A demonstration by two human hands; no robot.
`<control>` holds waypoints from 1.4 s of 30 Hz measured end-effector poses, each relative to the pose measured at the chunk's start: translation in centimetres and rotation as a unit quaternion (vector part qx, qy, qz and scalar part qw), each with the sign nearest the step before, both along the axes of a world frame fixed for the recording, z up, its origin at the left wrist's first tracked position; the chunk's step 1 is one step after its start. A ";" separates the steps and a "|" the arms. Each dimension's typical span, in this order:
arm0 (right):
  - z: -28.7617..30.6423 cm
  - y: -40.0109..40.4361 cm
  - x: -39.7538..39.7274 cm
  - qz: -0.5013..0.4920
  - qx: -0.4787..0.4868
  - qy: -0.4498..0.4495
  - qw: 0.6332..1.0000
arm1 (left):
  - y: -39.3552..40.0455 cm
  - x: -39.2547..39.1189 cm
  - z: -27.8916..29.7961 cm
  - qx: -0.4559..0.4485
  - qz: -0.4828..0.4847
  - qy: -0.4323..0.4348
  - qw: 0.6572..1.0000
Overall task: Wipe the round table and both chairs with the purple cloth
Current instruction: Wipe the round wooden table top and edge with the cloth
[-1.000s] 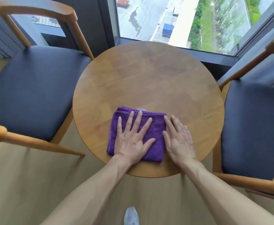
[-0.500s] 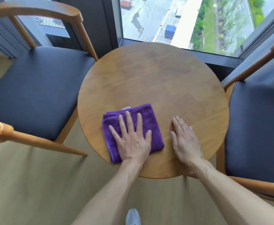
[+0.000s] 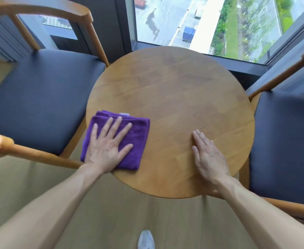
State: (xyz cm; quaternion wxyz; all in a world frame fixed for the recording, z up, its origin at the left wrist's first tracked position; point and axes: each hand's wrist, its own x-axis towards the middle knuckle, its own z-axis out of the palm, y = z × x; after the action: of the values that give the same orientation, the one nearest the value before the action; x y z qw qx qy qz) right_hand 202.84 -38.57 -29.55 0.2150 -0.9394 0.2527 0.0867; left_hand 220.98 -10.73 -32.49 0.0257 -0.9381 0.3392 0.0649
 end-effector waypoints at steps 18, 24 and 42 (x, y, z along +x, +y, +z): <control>-0.1 2.5 1.0 -0.081 0.005 -0.045 0.996 | -8.6 -7.2 -0.1 -0.053 -0.068 0.028 0.996; -0.3 2.6 0.8 -0.065 -0.052 -0.020 0.996 | -2.0 1.8 0.1 -0.012 0.071 0.018 0.997; 0.3 2.2 9.1 -0.178 -0.038 -0.088 0.979 | -5.3 1.4 0.2 -0.053 0.028 0.029 0.998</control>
State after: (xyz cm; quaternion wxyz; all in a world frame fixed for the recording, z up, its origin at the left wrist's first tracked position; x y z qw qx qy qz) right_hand 211.98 -36.35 -29.21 0.2130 -0.8906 0.3991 -0.0457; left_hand 222.37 -16.04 -32.28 -0.0361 -0.9451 0.3162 0.0745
